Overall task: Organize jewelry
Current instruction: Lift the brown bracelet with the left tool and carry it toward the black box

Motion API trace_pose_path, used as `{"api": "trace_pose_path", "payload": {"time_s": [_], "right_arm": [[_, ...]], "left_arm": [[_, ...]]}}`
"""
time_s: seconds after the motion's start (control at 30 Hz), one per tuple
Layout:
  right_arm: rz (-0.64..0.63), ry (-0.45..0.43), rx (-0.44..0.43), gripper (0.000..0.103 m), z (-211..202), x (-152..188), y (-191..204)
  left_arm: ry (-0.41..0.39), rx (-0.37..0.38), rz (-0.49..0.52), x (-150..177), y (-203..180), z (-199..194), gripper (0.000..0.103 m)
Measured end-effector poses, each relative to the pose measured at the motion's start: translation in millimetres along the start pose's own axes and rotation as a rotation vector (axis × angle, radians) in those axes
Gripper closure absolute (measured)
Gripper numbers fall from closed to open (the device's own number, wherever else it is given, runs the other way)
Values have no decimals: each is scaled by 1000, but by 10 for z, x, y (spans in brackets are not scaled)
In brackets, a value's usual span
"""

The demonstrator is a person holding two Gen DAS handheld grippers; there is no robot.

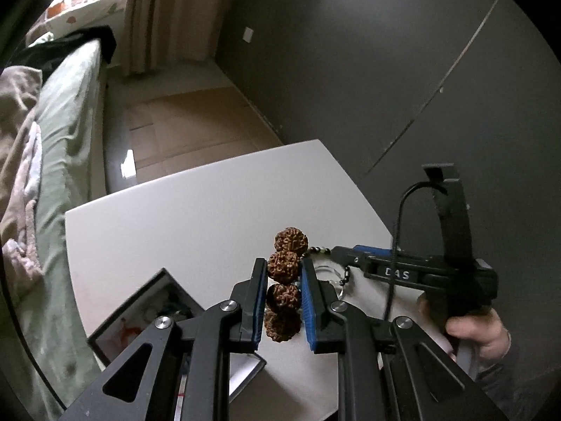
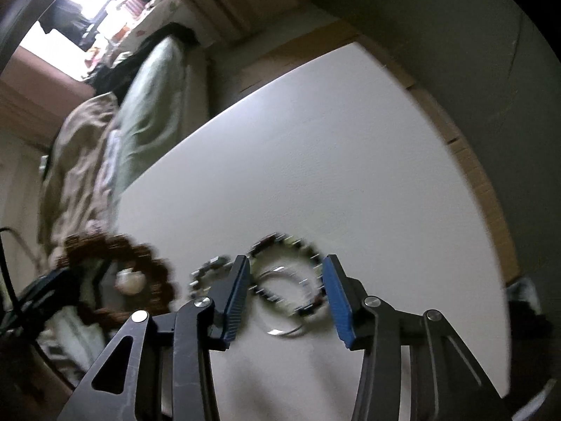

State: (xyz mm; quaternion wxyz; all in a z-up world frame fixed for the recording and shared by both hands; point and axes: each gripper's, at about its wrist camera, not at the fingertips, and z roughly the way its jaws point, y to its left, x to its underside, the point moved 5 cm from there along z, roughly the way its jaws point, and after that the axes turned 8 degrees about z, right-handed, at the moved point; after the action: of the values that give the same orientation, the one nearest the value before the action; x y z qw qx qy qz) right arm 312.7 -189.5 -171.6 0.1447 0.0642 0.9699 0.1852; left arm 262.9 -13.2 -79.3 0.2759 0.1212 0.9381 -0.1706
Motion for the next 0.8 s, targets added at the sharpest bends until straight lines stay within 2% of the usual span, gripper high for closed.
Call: {"api": "trace_pose_path", "payload": {"time_s": [0.17,0.23,0.33,0.43,0.8], "right_arm": [[-68,-18,132,63,107,-7,-10],[-135,-28,191,75,140,30,62],[-179,-30,220,92,157,68,109],[-157,-22,183,93,122,82,103],[-118,-75,-81,93,-274,46,212]], "left_arm": [[-21,-11,-16,-7,68,-97,84],[-31,-15,-17,1,90,-169,84],[-44,-24,-25,-3,133,-263,84],[-51,-37,-34,-10,185,-332,84],[-57,-120,-47,105,335,-609,84]]}}
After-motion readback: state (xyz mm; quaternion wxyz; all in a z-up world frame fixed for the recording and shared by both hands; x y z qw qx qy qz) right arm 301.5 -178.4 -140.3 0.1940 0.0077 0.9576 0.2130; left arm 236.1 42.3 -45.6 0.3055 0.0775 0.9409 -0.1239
